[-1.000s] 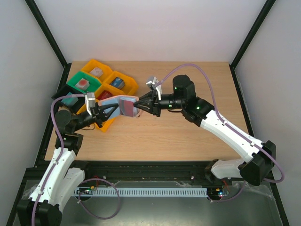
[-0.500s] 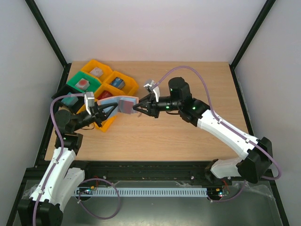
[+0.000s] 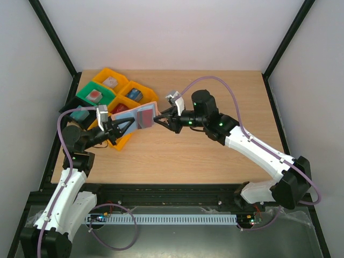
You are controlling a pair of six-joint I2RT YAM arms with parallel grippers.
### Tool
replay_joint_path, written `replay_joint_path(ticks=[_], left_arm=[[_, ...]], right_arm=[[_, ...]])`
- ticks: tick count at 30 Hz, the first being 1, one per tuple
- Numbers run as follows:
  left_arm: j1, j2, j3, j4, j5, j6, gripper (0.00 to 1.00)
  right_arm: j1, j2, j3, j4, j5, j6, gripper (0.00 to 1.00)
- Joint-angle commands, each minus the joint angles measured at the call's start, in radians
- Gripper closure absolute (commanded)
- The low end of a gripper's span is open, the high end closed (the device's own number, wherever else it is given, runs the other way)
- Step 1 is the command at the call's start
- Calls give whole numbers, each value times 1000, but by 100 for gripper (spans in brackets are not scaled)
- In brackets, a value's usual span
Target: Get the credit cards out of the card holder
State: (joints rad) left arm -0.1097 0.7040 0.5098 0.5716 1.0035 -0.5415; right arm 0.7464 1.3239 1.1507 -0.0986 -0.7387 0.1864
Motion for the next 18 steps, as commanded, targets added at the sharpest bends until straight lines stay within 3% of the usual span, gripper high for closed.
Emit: replay_joint_path(ticks=[1, 18], left_arm=[[0, -7, 31, 59, 45, 17, 98], [-33, -7, 20, 20, 43, 31, 98]], right_arm=[[-2, -29, -10, 54, 65, 4, 80], [-1, 10, 8, 105, -127, 47, 58]])
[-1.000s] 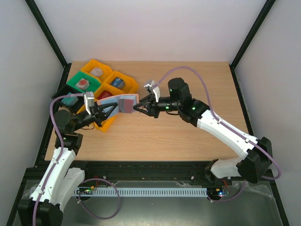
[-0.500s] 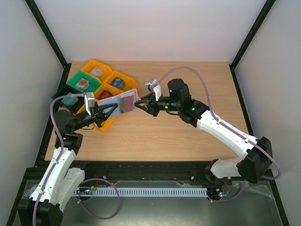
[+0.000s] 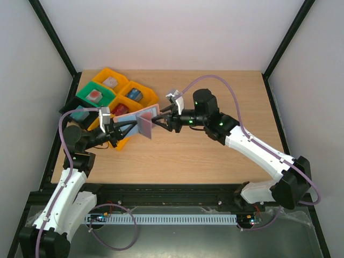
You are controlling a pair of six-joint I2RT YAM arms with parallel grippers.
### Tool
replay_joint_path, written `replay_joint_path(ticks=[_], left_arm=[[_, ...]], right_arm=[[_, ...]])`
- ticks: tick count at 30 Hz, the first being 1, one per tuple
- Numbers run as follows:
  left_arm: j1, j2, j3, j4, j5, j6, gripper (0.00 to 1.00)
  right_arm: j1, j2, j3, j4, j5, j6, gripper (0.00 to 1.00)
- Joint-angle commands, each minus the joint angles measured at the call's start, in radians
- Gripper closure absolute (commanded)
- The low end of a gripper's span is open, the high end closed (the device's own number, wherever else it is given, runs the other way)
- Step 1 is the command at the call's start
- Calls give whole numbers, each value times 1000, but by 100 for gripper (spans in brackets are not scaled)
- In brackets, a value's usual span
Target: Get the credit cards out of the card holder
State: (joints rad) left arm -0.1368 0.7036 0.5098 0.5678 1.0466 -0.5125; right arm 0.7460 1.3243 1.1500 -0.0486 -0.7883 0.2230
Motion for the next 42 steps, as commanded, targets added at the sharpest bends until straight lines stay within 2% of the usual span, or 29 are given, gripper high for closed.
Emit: replay_joint_path(ticks=[1, 6, 9, 15, 17, 19, 20, 21, 23, 24, 27, 30, 32, 37, 40, 42], left_arm=[[-6, -5, 20, 20, -15, -8, 98], [-9, 9, 16, 12, -67, -43, 98], [-14, 11, 17, 5, -58, -26, 98], [-17, 7, 16, -49, -105, -7, 98], [-15, 5, 14, -75, -131, 7, 98], [-15, 3, 11, -106, -174, 20, 98], [-15, 2, 11, -133, -208, 30, 95], [-15, 1, 10, -164, -259, 45, 84], [-10, 0, 7, -231, -371, 102, 50], [-6, -1, 5, -254, -420, 140, 40], [6, -8, 1, -294, -471, 249, 24], [6, -14, -6, -304, -468, 267, 7], [8, -15, -20, -291, -451, 257, 1], [9, -15, -26, -285, -442, 250, 0], [8, -14, -27, -270, -395, 253, 0], [8, -12, -31, -253, -369, 241, 1]], right_arm=[[0, 11, 9, 50, -88, 11, 56], [9, 18, 6, 42, -103, 28, 52], [24, 29, 6, 70, -104, 53, 54], [48, 74, 58, 61, -115, 75, 90], [48, 72, 67, 53, -112, 74, 97], [48, 60, 69, 51, -84, 82, 98], [47, 56, 75, 45, -60, 90, 98], [47, 54, 83, 27, -17, 98, 98], [48, 61, 123, -49, 99, 105, 98], [47, 72, 151, -105, 175, 107, 98], [53, 123, 256, -320, 430, 119, 98], [81, 182, 351, -516, 651, 128, 98], [102, 225, 409, -601, 731, 127, 98], [140, 339, 572, -762, 866, 133, 98], [160, 397, 680, -838, 911, 129, 98], [172, 426, 727, -867, 868, 102, 98]])
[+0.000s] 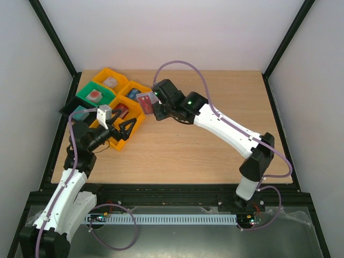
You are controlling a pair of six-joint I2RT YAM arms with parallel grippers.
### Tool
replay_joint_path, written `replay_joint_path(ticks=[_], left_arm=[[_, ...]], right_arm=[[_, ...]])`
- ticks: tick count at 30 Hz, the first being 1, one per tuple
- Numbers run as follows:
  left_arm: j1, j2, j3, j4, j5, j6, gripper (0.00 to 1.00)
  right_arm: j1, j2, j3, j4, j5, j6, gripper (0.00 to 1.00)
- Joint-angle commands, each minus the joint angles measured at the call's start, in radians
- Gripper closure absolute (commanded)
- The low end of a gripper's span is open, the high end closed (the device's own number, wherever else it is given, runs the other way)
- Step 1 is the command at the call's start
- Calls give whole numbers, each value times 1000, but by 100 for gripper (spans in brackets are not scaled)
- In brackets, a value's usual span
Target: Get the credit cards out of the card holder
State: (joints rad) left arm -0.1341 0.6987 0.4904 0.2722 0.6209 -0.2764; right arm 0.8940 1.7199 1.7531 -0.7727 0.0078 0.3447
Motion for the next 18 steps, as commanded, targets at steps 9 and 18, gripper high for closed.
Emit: replay_joint_path(ticks=[9, 18], left_arm=[[44, -14, -28, 58, 30, -87, 0], [61, -37, -21, 101, 201, -78, 0]], right_arm=[[14, -113, 17, 44, -383, -228, 98], [-21, -275, -128, 137, -721, -368, 98]])
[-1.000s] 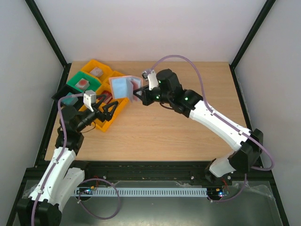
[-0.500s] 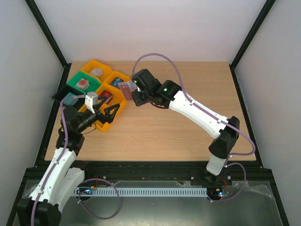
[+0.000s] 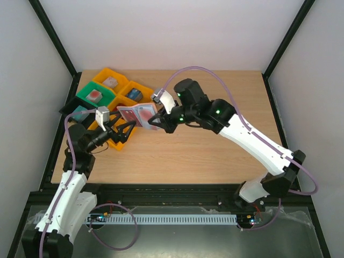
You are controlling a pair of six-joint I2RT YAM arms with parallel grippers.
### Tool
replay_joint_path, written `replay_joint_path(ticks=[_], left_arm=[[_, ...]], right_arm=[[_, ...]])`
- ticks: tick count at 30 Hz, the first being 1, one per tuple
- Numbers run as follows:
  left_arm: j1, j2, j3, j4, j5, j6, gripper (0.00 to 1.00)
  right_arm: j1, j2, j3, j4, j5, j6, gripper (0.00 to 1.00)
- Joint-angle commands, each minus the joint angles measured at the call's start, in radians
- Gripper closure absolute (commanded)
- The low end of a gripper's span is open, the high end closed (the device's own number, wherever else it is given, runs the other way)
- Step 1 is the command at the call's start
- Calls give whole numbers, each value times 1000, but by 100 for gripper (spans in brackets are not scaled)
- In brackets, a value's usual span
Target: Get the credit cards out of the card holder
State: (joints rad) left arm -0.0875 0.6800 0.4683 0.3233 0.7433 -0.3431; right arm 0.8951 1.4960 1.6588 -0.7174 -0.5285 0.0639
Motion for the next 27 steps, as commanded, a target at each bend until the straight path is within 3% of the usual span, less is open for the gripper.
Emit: replay_joint_path(ticks=[1, 6, 9, 11, 12, 14, 17, 21, 24, 27], left_arm=[[19, -21, 0, 69, 97, -25, 0], [23, -18, 2, 238, 276, -151, 1], [25, -20, 20, 253, 337, -164, 9], [25, -19, 30, 271, 375, -174, 27], [25, -16, 32, 277, 385, -184, 46], [25, -16, 41, 264, 385, -193, 72], [23, -13, 45, 262, 402, -201, 96], [16, -9, 69, 137, 365, -141, 98], [14, -10, 97, -30, 198, -60, 98], [15, -6, 111, -143, -56, 12, 98]], right_arm=[[-34, -59, -43, 85, -209, -92, 98], [-71, -75, -64, 93, -294, -92, 98], [-91, -86, -73, 95, -329, -105, 98], [-107, -95, -72, 94, -333, -111, 98], [-116, -100, -73, 94, -334, -113, 98], [-131, -109, -73, 94, -345, -113, 98], [-137, -114, -97, 95, -362, -110, 98], [-147, -118, -105, 99, -336, -104, 95], [-154, -134, -119, 129, -152, -52, 70], [-160, -136, -127, 130, 155, -1, 54]])
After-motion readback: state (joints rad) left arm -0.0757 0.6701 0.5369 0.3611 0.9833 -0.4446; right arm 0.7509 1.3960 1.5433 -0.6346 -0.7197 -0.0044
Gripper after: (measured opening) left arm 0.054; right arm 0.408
